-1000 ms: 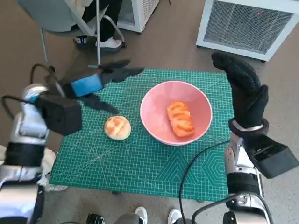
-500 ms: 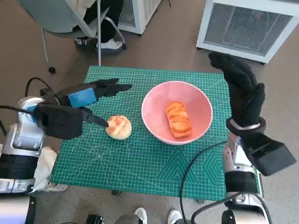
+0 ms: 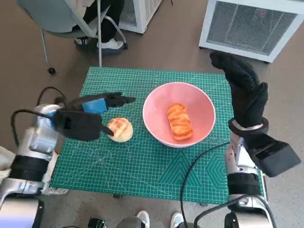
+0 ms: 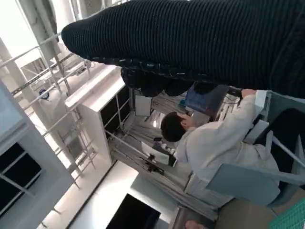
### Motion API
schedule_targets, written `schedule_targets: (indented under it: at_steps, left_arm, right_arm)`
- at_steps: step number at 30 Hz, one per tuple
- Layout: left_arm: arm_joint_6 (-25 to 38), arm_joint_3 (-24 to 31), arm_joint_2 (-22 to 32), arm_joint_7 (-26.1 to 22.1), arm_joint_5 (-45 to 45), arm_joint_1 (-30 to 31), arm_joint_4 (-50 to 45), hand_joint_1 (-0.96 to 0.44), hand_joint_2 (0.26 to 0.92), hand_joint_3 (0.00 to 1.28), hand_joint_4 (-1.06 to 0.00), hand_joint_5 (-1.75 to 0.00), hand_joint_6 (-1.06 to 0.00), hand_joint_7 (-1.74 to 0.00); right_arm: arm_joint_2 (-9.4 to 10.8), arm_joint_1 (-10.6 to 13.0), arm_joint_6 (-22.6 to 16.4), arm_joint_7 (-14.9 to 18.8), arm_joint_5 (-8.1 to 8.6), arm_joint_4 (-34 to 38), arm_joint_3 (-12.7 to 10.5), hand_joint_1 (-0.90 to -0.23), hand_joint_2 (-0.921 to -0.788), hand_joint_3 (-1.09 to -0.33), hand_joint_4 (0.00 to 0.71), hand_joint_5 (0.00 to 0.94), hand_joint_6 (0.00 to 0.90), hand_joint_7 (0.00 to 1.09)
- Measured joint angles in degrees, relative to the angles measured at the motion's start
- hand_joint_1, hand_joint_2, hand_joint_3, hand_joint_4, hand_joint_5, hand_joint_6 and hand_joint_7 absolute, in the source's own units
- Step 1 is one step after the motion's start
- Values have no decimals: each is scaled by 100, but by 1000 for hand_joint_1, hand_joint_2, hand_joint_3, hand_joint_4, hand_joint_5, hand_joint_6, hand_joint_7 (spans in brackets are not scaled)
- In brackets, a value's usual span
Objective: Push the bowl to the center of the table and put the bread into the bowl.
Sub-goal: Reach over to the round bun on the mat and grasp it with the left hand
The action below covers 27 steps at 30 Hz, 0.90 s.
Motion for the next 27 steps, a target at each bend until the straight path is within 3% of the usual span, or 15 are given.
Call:
schedule_targets:
  at_steps: [7,16,19,20,21,23,24,26,27]
  left_arm:
    - [-49,-336,-249,88,372,-179,682,-274,816,1,-162,-21,-293,-25]
    - [-213,-737,-492,328,832,-442,1364,-236,820,1,-322,-34,-420,-48]
    - [-214,-822,-563,441,943,-510,1505,-213,826,3,-415,-50,-486,-58]
    - [-215,-854,-583,493,998,-545,1541,-184,842,10,-520,-97,-547,-84]
    - [-217,-880,-595,544,1035,-570,1562,-174,848,13,-557,-114,-568,-93]
    - [-235,-925,-605,672,1089,-608,1598,-124,882,6,-652,-361,-659,-202]
    - [-255,-943,-605,734,1111,-624,1617,-80,896,46,-663,-673,-611,-562]
    - [-304,-961,-602,851,1162,-643,1651,-41,908,74,-667,-947,-586,-863]
    - [-328,-961,-599,913,1182,-648,1663,-33,911,78,-669,-1002,-585,-923]
  right_arm:
    - [-58,16,18,8,33,-52,-9,-629,-921,-716,367,1,199,344]
    - [-108,45,24,0,19,-129,-8,-622,-921,-717,367,1,200,342]
    - [-133,49,24,-13,2,-133,-10,-621,-921,-718,367,1,200,342]
    - [-139,49,24,-20,-14,-136,-10,-621,-921,-718,367,1,200,342]
    - [-141,49,25,-23,-32,-138,-9,-621,-921,-718,367,1,200,342]
    - [-141,50,25,-27,-67,-144,-3,-620,-921,-719,367,1,199,341]
    - [-139,51,24,-28,-74,-148,-1,-619,-921,-719,368,1,198,341]
    - [-139,52,24,-31,-93,-156,-1,-618,-921,-719,368,1,197,341]
    - [-139,53,24,-33,-104,-157,-1,-618,-921,-719,368,1,197,341]
